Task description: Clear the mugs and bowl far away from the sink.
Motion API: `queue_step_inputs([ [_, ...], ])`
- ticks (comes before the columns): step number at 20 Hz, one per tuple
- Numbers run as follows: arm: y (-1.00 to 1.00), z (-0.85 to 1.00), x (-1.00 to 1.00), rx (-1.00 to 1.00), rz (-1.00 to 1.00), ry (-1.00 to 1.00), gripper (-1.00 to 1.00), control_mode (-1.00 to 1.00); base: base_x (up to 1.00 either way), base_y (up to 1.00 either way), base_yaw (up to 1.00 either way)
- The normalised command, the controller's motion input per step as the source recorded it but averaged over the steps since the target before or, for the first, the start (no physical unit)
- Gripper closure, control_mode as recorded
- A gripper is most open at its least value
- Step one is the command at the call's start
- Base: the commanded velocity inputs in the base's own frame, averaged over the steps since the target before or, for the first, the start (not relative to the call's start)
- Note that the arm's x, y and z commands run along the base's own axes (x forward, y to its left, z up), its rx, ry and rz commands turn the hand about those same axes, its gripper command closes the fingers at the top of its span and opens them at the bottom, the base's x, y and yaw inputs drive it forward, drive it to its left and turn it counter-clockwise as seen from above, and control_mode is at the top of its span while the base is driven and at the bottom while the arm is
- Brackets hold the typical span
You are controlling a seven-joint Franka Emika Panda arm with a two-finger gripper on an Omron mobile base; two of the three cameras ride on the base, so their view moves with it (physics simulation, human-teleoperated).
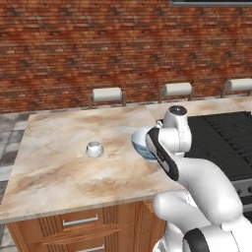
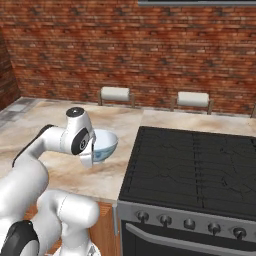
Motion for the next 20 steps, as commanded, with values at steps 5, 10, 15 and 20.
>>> queue_step_inputs([
  [5, 0.00, -0.34, 0.56, 0.00, 0.01, 0.00, 1.00, -1.00, 0.00, 0.00, 0.00],
  [10, 0.01, -0.35, 0.55, 0.00, 0.02, 0.00, 1.00, -1.00, 0.00, 0.00, 0.00],
  [15, 0.04, -0.35, 0.42, 0.00, 0.03, 0.00, 1.00, -1.00, 0.00, 0.00, 0.00],
  [20, 0.05, -0.38, 0.39, 0.00, 0.04, 0.01, 1.00, -1.00, 0.00, 0.00, 0.00],
])
